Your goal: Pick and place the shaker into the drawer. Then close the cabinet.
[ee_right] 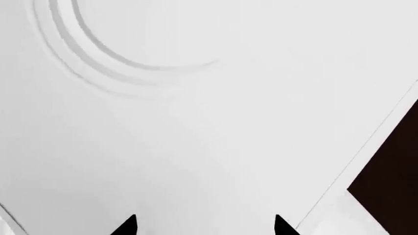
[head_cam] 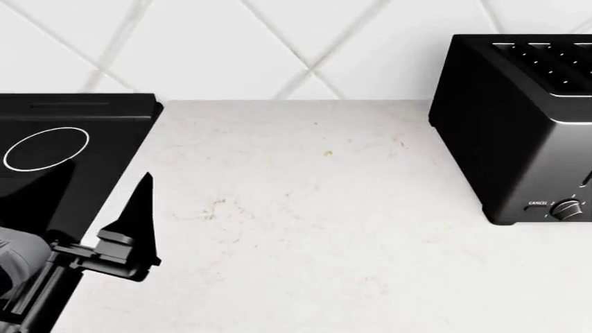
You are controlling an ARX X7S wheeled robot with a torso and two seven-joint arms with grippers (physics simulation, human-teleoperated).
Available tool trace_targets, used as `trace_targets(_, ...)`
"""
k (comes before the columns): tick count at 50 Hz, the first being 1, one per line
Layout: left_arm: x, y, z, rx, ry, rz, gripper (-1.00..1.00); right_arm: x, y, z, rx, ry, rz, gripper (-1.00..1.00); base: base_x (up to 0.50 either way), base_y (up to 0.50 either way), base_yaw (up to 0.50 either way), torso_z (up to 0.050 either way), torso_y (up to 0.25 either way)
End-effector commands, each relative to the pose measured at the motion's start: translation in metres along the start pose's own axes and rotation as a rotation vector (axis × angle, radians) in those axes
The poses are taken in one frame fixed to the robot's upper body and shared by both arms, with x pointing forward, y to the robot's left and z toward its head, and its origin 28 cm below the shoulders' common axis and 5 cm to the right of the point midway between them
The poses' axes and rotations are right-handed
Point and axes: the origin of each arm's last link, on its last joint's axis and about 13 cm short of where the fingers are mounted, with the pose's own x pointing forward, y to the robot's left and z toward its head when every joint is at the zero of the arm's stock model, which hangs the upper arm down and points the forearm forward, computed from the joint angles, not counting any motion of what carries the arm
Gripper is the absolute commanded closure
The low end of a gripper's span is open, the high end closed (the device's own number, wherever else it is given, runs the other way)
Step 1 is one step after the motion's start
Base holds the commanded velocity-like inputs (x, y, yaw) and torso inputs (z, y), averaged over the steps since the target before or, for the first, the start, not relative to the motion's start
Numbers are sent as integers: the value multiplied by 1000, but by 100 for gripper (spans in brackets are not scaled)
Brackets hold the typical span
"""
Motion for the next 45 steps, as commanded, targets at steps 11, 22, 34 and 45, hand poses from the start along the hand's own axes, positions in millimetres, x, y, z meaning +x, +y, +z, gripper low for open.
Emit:
trace_targets(11,1,-20,7,-13,-11,-93,-100,-158,-16,-71,56,295,-427,-100,0,0,0,0,0)
trace_targets(22,-19,-52,45,-36,-106,-297,-100,-176,-8,-71,103,333,-311,-100,0,0,0,0,0)
trace_targets(34,0,-93,63,-368,35,-465,-100,-177,-4,-72,121,336,-315,-100,0,0,0,0,0)
trace_targets(45,-35,-93,192,-17,-555,-510,-100,-179,0,-78,137,352,-324,-100,0,0,0,0,0)
